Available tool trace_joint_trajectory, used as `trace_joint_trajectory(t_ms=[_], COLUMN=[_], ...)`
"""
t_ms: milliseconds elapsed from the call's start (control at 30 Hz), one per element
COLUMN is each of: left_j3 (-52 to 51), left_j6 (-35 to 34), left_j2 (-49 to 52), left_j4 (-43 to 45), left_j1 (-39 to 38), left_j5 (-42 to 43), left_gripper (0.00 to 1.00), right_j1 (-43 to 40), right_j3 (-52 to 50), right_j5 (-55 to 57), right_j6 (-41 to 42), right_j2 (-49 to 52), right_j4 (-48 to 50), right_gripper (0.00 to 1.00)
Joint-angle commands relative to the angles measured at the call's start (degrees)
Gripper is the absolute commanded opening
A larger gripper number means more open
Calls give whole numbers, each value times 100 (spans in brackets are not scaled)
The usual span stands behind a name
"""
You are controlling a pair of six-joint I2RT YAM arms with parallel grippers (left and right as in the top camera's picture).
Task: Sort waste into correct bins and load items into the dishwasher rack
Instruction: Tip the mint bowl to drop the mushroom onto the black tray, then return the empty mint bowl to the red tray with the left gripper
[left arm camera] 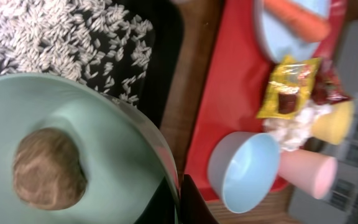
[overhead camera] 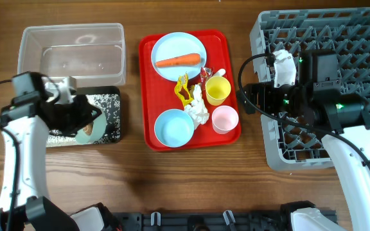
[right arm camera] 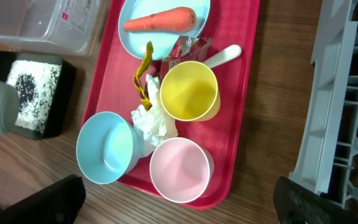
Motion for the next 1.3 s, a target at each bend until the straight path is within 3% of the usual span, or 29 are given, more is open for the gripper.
trace_joint_trajectory(t_ms=[0,167,333,433,700,933,1100,1167,1267], left_j3=[-28,-28,-28,-26,-26,-26,-24,-24,-26], left_j6=[994,1429,1464,1462,1456,1447,1569,1528,1119], left_j2=[343,1220,2063,2155,2155,2026,1038,529,-358], left_j4=[76,332,785,975,979,828,831,798,787], left_j1=[807,1384,1488,1488,1488,1458,1139,863,7], left_j5=[1683,3058,3958,4642,5423,5416,5209,4730,3106], left_gripper=[4,4,4,4,4,4,4,4,4], right_j1=[9,9,9,9,9,9,9,9,9], right_j3=[85,-46,-114,-114,-114,-114,-114,-114,-114], right_j5=[2,2,50,50,177,173,173,173,173], right_j6=[59,57,50,55,39,44,76,76,79], right_j2=[44,44,50,50,50,50,50,50,50], right_j4=[-4,7,0,2,-17,-44,-105,-87,-24], right_gripper=[100,100,100,100,100,100,100,100,100])
